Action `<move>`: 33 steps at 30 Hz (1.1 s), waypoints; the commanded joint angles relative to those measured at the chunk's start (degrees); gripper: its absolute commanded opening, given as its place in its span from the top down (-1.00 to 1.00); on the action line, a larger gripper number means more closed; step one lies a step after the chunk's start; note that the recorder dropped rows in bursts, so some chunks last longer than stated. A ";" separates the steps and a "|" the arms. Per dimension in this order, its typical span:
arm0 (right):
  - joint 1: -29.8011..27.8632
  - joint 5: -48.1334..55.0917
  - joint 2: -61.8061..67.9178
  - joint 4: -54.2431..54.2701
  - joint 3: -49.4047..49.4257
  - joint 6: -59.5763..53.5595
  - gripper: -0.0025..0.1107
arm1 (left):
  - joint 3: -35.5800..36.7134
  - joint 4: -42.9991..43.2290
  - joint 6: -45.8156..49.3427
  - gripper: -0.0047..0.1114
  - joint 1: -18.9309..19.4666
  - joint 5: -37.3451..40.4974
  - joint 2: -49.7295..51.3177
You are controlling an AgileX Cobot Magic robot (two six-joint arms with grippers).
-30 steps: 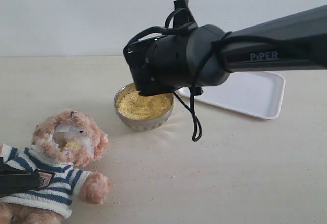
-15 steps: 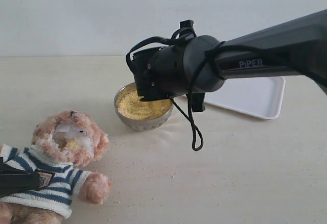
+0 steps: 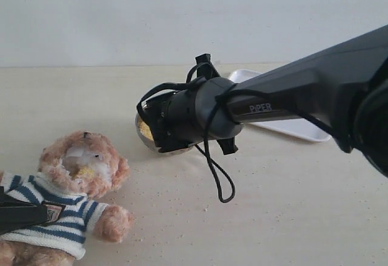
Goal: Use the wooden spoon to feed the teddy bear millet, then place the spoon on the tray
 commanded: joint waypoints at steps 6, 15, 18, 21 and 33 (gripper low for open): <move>-0.04 0.00 0.77 -2.74 -0.13 -0.38 0.94 | 0.11 -0.65 0.21 0.81 0.17 -1.19 -0.50; -0.04 -0.61 0.77 1.55 -0.13 -5.51 0.94 | 0.11 -0.65 0.21 0.81 0.17 -1.19 -0.50; 0.06 -1.81 0.77 4.64 -0.13 -8.89 0.94 | 0.11 -0.65 0.21 0.81 0.17 -1.19 -0.50; 0.50 -2.84 0.77 5.17 -0.13 -10.26 0.94 | 0.11 -0.65 0.21 0.81 0.17 -1.19 -0.50; 1.29 -4.08 0.77 6.39 -0.13 -12.46 0.94 | 0.11 -0.65 0.21 0.81 0.17 -1.19 -0.50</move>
